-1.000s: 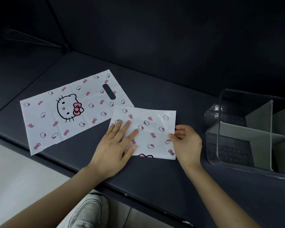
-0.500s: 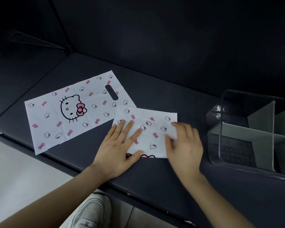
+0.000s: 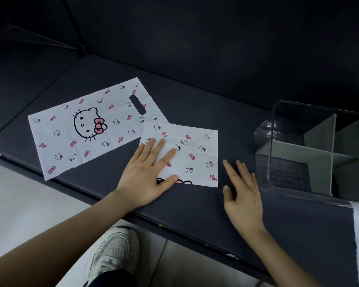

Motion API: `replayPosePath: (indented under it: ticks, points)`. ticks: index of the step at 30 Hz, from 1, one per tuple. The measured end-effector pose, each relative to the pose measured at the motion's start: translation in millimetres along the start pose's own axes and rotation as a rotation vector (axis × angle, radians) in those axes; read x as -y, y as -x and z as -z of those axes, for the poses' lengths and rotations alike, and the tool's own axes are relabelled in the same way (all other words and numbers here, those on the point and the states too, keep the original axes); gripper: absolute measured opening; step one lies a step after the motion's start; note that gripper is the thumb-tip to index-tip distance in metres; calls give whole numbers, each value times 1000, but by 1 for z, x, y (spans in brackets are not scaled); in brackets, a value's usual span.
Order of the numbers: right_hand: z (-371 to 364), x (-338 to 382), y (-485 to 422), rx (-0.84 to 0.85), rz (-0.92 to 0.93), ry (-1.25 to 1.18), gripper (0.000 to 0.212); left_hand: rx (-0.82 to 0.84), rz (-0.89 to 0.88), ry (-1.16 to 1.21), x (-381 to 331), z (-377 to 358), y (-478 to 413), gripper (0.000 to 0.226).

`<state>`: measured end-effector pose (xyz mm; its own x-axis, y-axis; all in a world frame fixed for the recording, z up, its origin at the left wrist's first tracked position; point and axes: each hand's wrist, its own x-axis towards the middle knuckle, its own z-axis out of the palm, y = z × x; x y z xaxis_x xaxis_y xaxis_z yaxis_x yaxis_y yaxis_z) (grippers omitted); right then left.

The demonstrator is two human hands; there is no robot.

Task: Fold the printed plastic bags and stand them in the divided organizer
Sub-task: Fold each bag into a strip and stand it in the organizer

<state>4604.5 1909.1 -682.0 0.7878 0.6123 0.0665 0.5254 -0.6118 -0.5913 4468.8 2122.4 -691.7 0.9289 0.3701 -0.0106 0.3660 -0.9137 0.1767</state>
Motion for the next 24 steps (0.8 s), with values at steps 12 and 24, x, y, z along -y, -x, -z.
replayPosePath:
  ticks: [12, 24]
  points:
    - [-5, -3, -20, -103, 784, 316, 17, 1, -121, 177, 2, 4, -4, 77]
    - [38, 17, 4, 333, 75, -296, 9, 11, 19, 671, 23, 34, 26, 40]
